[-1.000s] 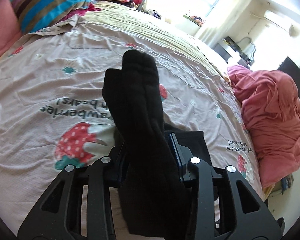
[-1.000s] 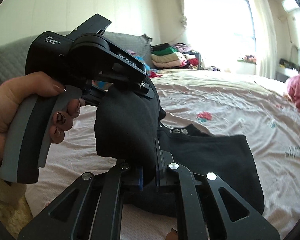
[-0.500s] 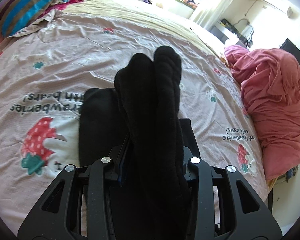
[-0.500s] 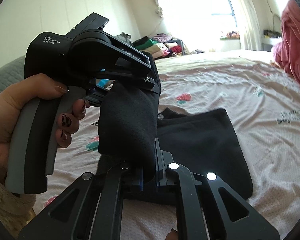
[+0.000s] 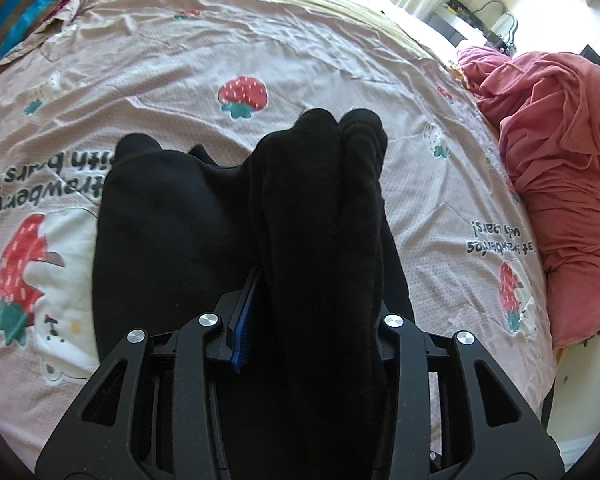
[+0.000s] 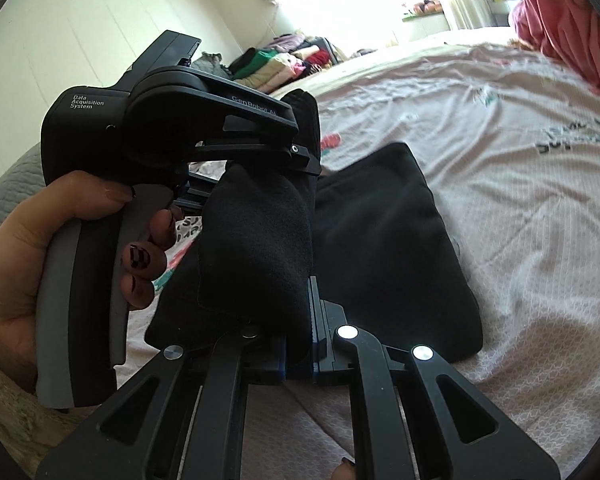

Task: Fold small clothes
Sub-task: 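Lift the sweatshirt edge with both tools and fold it over the body, then lower the folded half onto the sweatshirt and open both tools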

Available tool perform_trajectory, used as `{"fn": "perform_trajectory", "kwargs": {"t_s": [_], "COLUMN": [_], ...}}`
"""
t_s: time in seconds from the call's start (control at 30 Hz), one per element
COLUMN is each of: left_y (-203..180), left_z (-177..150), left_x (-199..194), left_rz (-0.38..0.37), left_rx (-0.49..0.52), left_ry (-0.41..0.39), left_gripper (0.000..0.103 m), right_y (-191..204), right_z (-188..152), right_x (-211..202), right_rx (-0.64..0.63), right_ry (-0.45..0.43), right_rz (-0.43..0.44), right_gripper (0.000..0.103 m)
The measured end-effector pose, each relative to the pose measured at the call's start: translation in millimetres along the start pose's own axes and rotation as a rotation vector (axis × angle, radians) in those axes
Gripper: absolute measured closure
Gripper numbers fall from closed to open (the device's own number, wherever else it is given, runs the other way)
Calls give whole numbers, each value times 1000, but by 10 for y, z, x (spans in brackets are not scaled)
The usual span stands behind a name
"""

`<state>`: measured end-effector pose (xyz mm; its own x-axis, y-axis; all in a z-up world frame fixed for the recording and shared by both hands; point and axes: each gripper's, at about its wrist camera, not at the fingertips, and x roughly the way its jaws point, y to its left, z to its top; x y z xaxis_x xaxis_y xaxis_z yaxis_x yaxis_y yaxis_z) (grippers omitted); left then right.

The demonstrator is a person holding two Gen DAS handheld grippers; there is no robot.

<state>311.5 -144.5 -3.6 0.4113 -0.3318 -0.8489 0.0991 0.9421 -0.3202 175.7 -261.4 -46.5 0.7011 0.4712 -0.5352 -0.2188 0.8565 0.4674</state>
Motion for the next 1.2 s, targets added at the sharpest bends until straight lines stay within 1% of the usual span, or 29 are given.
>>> {"fn": "perform_trajectory", "kwargs": {"t_s": [0.07, 0.13, 0.2, 0.27, 0.3, 0.33, 0.4, 0.5, 0.7, 0.8, 0.87, 0.93, 1.0, 1.07, 1.13, 1.2], "left_y": [-20, -53, -68, -78, -87, -97, -144, -238, -195, -101, -28, 46, 154, 270, 384, 474], "left_z": [4, 11, 18, 20, 20, 21, 21, 9, -10, -32, -52, -67, -99, -137, -192, -238], "left_x": [46, 73, 95, 128, 139, 146, 139, 99, -45, -179, -266, -339, -434, -519, -585, -629], "left_rz": [2, -4, -12, -14, -19, -36, -73, -75, -87, -90, -77, -57, -44, -20, 2, 16], "left_rx": [1, 13, 20, 22, 24, 25, 33, 60, 49, 38, 35, 32, 24, 15, 9, 1], "left_ry": [5, 3, 4, 8, 9, 8, 18, 20, -6, -35, -58, -81, -109, -134, -150, -161], "left_gripper": [68, 59, 53, 50, 44, 35, 27, 27, 27, 26, 26, 26, 26, 26, 25, 23], "right_y": [-26, -50, -71, -98, -112, -130, -163, -223, -307, -316, -328, -352, -372, -378, -393, -419], "right_z": [-3, -18, -34, -48, -60, -69, -75, -90, -71, -56, -8, 41, 130, 233, 327, 366], "right_x": [7, 13, 22, 29, 31, 31, 50, 44, -9, -62, -101, -156, -174, -174, -144, -115], "right_rx": [16, 31, 42, 58, 70, 79, 98, 129, 159, 149, 139, 148, 141, 125, 122, 144], "right_ry": [7, 15, 25, 34, 40, 48, 65, 81, 106, 130, 149, 168, 190, 210, 248, 285], "right_rz": [5, 11, 14, 21, 27, 29, 31, 42, 68, 92, 126, 161, 178, 188, 215, 222], "right_gripper": [96, 96, 95, 94, 94, 94, 90, 88, 80, 71, 53, 42, 38, 30, 27, 27]}}
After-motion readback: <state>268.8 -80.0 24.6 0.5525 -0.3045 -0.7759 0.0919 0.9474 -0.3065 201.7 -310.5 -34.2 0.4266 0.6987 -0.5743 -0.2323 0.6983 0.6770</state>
